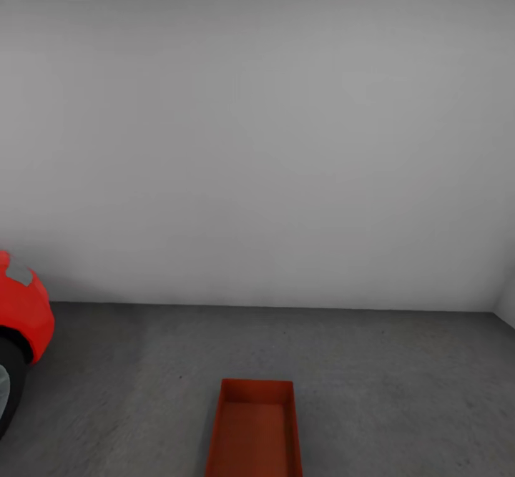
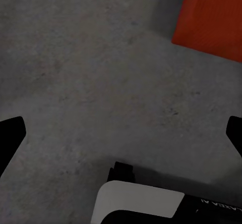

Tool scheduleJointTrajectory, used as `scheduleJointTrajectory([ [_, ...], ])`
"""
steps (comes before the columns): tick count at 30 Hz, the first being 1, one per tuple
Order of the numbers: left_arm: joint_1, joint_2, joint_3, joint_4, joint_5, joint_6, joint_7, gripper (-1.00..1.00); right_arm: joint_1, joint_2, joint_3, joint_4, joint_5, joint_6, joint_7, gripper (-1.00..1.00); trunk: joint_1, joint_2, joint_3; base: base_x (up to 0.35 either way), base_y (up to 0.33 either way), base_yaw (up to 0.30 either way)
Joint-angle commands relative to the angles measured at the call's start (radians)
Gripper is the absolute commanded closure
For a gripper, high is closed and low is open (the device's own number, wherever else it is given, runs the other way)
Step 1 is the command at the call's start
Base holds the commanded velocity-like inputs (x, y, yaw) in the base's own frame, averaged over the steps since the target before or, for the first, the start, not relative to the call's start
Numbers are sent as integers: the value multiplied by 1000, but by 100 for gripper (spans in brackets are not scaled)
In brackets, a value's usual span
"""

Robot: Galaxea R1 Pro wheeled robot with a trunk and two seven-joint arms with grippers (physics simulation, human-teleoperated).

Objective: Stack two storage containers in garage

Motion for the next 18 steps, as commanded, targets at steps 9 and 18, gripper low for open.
scheduleJointTrajectory([
  [9, -1, 0, -9, 0, 7, -3, 2, -100, -1, 0, -8, 4, 11, 0, -5, -100, 0, -1, -1, 0, 0, 0],
  [18, -1, 0, -9, 0, 7, -3, 2, -100, -2, 0, -8, 3, 9, 1, -6, -100, 0, -1, -1, 0, 0, 0],
])
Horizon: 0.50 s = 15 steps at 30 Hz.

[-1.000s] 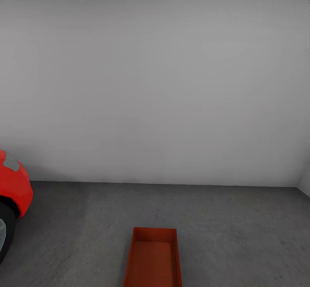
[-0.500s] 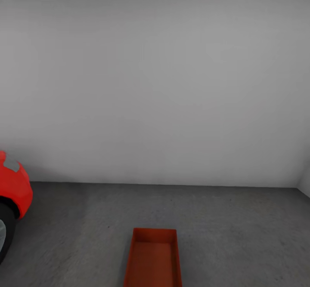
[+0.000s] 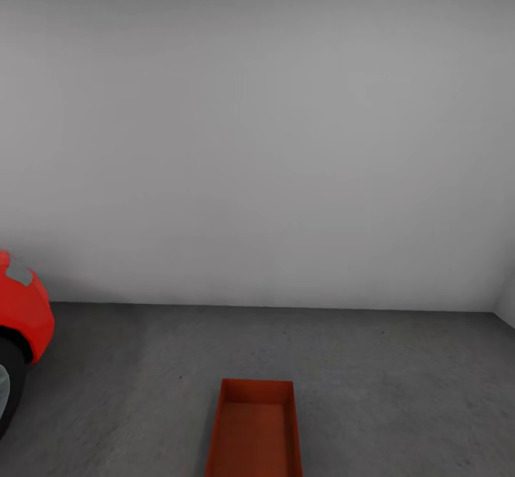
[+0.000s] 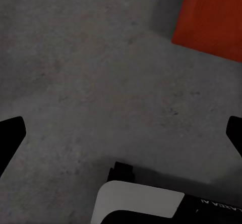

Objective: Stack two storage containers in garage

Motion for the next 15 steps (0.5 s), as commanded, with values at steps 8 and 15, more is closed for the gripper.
scheduleJointTrajectory([
  [8, 0, 0, -9, 0, 7, -2, 2, -100, -1, -1, -9, 3, 9, -8, -4, -100, 0, -1, -1, 0, 0, -10],
  [15, -1, 0, -9, 0, 8, -2, 2, -100, -2, -2, -10, 3, 9, -12, -4, -100, 0, -1, -1, 0, 0, -190],
])
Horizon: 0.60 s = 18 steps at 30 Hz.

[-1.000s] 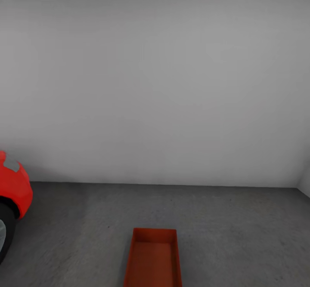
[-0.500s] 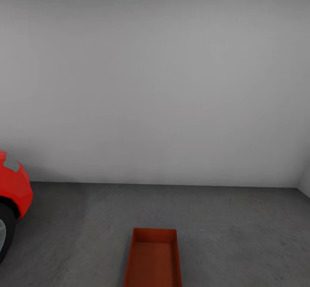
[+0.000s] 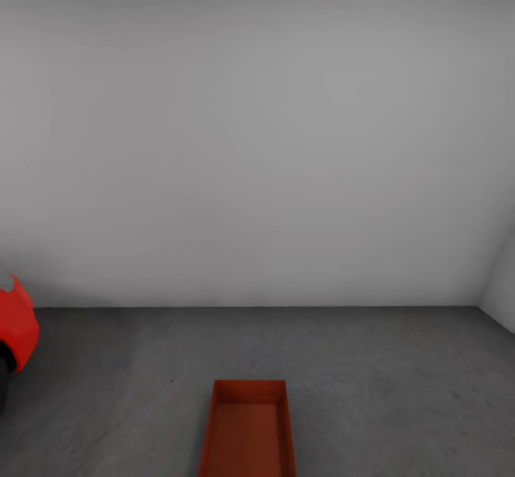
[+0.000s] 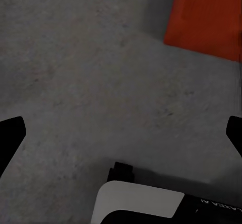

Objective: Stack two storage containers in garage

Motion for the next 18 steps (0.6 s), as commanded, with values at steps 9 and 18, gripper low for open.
scheduleJointTrajectory([
  [9, -1, 0, -9, 0, 7, -3, 2, -100, -2, -1, -8, 3, 11, -7, -4, -100, 0, -1, -1, 0, 0, -272],
  [18, -1, 0, -9, 0, 7, -3, 2, -100, -1, -1, -9, 3, 10, -7, -4, -100, 0, -1, -1, 0, 0, -286],
])
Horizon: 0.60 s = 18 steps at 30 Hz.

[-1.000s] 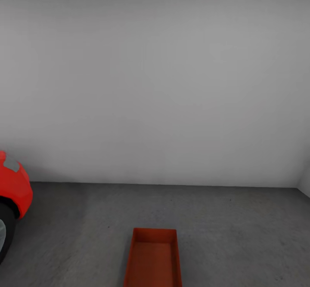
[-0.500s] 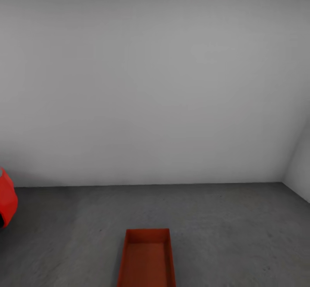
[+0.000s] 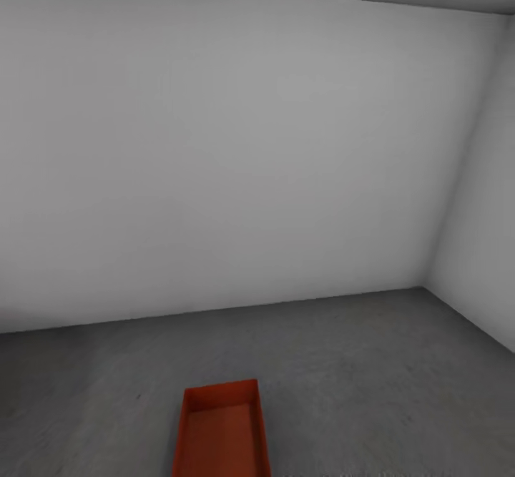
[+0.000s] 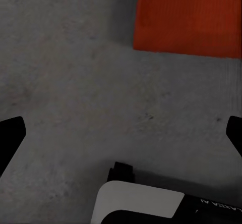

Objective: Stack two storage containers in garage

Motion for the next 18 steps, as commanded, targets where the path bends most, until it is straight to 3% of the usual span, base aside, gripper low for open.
scheduleJointTrajectory([
  [1, 0, 0, -9, 0, 8, -3, 2, -100, -1, 0, -8, 3, 11, -5, -4, -100, 0, -1, -1, 0, 0, -287],
  [13, 3, -7, -6, 3, 17, 4, 1, -100, -2, 0, -7, 3, 11, -4, -4, -100, 0, -1, -1, 0, 0, -287],
  [18, 85, -16, -6, 4, 17, 8, -16, -100, -2, 1, -7, 3, 11, -4, -4, -100, 0, -1, -1, 0, 0, -287],
])
